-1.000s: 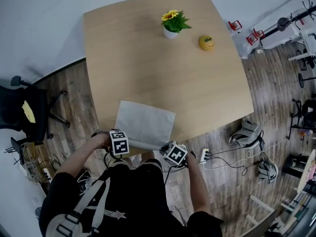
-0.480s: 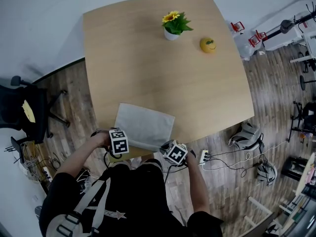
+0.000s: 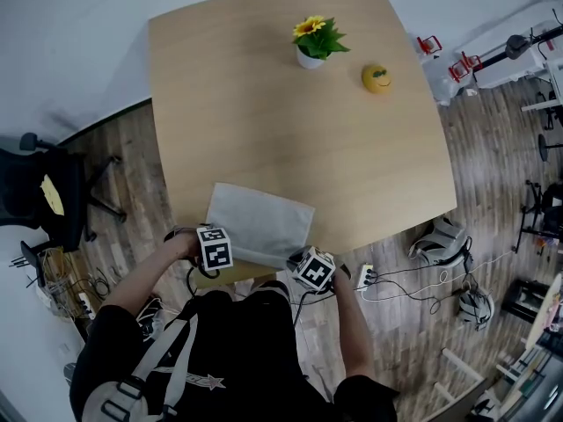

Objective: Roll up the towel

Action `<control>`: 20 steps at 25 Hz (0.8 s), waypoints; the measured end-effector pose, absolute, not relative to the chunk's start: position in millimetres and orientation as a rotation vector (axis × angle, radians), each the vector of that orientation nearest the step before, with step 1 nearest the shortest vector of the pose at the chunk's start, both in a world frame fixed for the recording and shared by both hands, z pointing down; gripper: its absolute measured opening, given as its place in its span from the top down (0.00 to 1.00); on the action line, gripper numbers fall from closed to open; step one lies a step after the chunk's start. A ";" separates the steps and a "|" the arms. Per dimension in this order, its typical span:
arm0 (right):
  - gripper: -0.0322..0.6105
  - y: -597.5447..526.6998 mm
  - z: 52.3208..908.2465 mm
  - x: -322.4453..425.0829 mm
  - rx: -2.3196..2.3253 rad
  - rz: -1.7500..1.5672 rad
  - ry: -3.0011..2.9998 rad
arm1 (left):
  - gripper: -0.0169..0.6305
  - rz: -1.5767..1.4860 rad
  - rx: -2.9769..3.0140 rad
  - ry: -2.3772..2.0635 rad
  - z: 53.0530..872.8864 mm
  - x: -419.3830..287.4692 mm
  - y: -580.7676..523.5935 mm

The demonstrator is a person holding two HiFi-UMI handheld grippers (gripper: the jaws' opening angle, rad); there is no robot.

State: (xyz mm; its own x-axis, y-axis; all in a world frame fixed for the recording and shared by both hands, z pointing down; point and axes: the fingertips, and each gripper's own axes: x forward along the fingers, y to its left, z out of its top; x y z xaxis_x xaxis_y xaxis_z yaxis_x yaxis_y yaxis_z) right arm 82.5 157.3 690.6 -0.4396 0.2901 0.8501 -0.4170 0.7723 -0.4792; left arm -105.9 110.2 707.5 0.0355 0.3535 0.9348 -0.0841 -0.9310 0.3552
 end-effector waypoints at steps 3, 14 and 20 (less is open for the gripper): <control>0.89 158.2 690.8 82.4 0.102 0.791 -1.862 | 0.85 1.976 2.023 0.275 707.1 -105.6 110.2; 0.89 160.7 694.7 81.1 0.208 0.676 -1.856 | 0.83 2.046 2.130 0.189 707.4 -104.6 109.3; 0.76 151.3 698.8 88.8 0.422 0.515 -1.845 | 0.72 2.070 2.243 -0.010 704.7 -105.8 97.6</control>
State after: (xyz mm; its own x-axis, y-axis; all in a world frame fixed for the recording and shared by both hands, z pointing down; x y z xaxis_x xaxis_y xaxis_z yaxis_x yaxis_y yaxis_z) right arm 88.8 151.3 698.8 -0.3168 -0.0366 0.9478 -0.5222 0.8409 -0.1421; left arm -105.8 97.6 704.7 0.0817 0.0558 0.9951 -0.0650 -0.9960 0.0612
